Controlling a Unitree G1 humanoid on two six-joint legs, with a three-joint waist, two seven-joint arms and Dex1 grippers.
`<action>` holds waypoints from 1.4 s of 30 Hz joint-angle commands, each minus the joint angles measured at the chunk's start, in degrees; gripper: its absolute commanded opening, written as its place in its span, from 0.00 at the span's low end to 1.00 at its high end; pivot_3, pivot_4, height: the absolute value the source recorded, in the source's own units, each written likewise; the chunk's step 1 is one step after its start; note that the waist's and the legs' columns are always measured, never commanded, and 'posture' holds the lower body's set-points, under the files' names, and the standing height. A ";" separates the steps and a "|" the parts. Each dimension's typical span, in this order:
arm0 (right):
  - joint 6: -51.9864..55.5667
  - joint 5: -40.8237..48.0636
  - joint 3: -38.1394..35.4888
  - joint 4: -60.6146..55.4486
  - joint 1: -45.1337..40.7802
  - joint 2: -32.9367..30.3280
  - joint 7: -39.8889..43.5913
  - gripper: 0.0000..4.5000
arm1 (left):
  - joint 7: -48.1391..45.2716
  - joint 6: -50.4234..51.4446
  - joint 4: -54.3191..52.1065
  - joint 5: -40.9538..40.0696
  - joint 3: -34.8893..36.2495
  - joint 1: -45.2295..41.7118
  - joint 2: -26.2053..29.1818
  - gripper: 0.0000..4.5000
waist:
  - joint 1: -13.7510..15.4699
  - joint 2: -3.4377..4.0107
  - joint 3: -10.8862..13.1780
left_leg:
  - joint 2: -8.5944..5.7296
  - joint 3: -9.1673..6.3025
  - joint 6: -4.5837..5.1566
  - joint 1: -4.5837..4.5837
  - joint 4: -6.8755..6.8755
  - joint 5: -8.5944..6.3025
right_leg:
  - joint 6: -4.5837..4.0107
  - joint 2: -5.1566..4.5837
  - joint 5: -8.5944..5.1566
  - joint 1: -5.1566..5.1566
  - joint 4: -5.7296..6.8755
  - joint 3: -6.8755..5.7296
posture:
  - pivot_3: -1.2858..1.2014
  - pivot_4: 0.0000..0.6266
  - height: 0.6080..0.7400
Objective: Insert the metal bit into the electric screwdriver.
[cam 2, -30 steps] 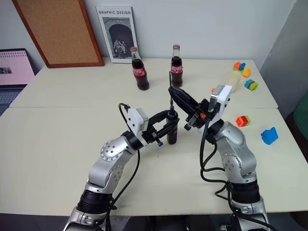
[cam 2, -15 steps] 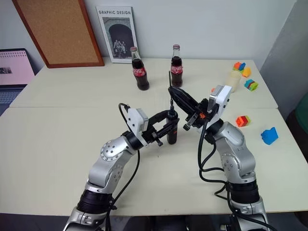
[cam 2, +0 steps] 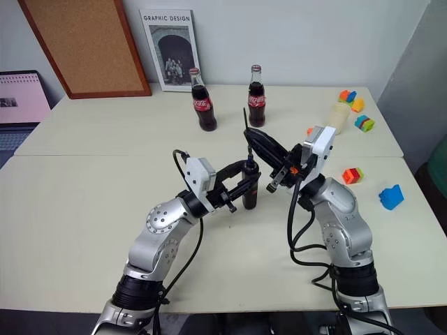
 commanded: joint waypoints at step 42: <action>27.95 12.59 -2.36 -3.35 -8.17 -16.93 2.80 0.09 | -2.38 -1.49 -1.09 0.27 -0.71 -0.46 0.57 0.36 | 0.13 0.02 -0.02 | -0.03 0.02 0.01 0.11 -0.10 -0.01 | 0.00 0.01 -0.01 0.27 -0.31 -0.16 | 0.52 0.24 1.00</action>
